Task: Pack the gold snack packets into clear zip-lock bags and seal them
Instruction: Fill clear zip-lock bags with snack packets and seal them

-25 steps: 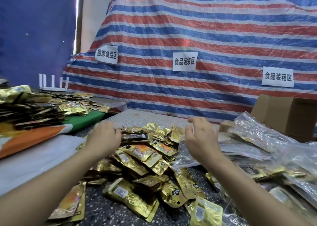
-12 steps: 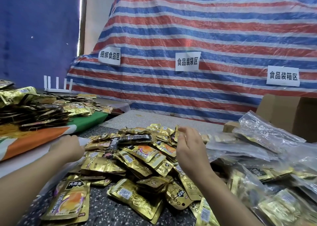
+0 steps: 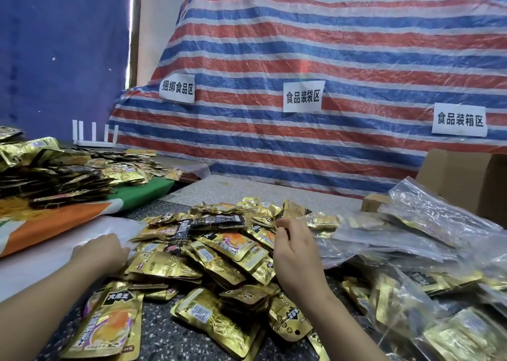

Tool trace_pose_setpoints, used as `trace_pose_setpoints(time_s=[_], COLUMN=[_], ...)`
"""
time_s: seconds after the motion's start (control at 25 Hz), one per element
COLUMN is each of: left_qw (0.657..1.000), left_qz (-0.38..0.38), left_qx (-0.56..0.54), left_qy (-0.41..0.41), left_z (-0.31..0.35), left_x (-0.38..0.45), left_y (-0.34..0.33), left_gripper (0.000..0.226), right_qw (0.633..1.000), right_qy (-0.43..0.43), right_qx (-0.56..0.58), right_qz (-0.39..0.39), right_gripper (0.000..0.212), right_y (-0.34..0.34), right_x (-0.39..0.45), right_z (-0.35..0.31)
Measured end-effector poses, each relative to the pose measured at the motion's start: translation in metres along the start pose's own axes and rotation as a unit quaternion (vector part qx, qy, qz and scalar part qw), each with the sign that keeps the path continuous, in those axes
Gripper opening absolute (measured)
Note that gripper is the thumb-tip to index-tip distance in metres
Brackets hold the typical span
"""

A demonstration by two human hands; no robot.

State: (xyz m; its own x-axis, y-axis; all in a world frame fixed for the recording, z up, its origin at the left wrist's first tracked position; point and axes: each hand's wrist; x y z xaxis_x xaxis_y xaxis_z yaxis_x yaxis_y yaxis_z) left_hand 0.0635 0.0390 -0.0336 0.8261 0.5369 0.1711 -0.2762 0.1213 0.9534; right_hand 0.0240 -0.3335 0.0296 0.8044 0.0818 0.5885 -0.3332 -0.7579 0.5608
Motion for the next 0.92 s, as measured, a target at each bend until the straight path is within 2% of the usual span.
trace_pose_setpoints(time_s=[0.2,0.4,0.56,0.6,0.72,0.84,0.92], left_qw=[0.999,0.997,0.99,0.992,0.994,0.983,0.968], left_qz=[0.021,0.01,-0.002,0.005,0.067,0.125,0.176], left_qx=[0.034,0.032,0.082,0.079,-0.082,-0.132,-0.174], left_qy=[-0.034,-0.067,-0.111,-0.099,-0.008,-0.014,-0.051], left_z=[-0.001,0.002,0.006,0.008,0.011,0.024,0.043], left_x=[-0.003,-0.012,-0.022,-0.026,-0.022,-0.024,-0.032], left_y=[-0.001,0.01,0.021,0.024,0.026,0.031,0.037], left_gripper=[0.023,0.026,0.028,0.026,0.022,0.027,0.029], right_qw=[1.0,0.998,0.998,0.998,0.998,0.999,0.999], right_qy=[-0.02,-0.039,-0.042,-0.04,-0.038,-0.036,-0.032], right_qx=[-0.005,-0.018,-0.022,-0.022,-0.02,-0.021,-0.018], right_qz=[-0.021,-0.034,-0.043,-0.043,-0.038,-0.03,-0.021], right_gripper=[0.029,0.027,0.021,0.018,0.012,0.013,0.015], right_y=[-0.006,-0.008,-0.007,-0.007,-0.006,-0.005,-0.005], right_x=[-0.001,-0.005,-0.006,-0.007,-0.007,-0.008,-0.008], right_z=[0.007,0.014,0.016,0.016,0.016,0.017,0.017])
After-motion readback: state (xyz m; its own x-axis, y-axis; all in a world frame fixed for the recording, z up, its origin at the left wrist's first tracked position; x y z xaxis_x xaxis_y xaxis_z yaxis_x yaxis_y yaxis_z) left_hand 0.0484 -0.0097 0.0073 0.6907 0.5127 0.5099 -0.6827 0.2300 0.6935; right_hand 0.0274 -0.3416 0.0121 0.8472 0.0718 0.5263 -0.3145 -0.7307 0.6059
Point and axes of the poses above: each hand's wrist, its own x-axis towards the middle knuckle, its own y-axis out of the back of the hand, z = x × y, and after that the axes turned 4 degrees about -x, right-handed
